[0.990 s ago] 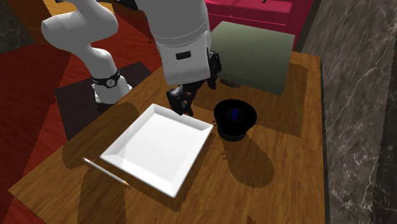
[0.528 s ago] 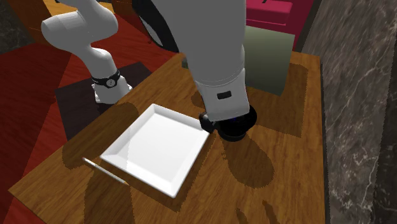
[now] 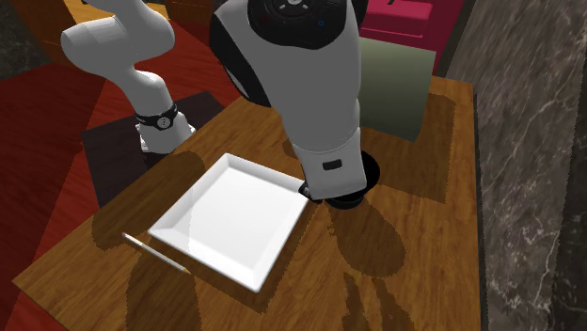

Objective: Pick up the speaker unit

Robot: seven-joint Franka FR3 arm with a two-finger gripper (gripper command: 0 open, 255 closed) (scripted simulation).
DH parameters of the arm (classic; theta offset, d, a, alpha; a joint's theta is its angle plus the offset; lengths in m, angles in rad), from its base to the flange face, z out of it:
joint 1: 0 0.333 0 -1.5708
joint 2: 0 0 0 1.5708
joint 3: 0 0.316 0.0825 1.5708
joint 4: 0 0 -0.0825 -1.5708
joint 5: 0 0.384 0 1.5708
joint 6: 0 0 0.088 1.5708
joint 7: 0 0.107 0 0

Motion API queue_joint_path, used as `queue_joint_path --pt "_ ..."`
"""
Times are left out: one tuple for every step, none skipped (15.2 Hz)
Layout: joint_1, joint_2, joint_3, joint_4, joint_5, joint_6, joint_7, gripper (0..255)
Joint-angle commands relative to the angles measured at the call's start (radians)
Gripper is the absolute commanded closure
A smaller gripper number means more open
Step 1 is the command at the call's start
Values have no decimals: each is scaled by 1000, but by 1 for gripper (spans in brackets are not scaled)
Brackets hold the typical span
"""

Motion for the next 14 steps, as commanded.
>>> queue_joint_path --pt "0 1 0 -2 1 3 -1 255" --pt "0 2 0 -2 1 4 -1 255" --pt "0 1 0 -2 1 3 -1 255" --pt "0 1 0 -3 1 4 -1 255" --pt "0 1 0 -3 1 4 -2 255" --pt "0 1 0 -2 1 3 -2 255" --pt "0 1 0 -2 1 3 -1 255" --pt "0 1 0 -2 1 3 -2 255" --pt "0 0 0 -2 1 2 -1 255" --pt "0 -6 0 3 -2 -8 4 255" --pt "0 -12 -1 9 -4 -18 8 255" --pt "0 -17 -1 14 -5 -29 13 255" --pt "-1 -22 -2 20 -7 -39 17 255" --pt "-1 -27 -2 26 -9 -50 21 255"
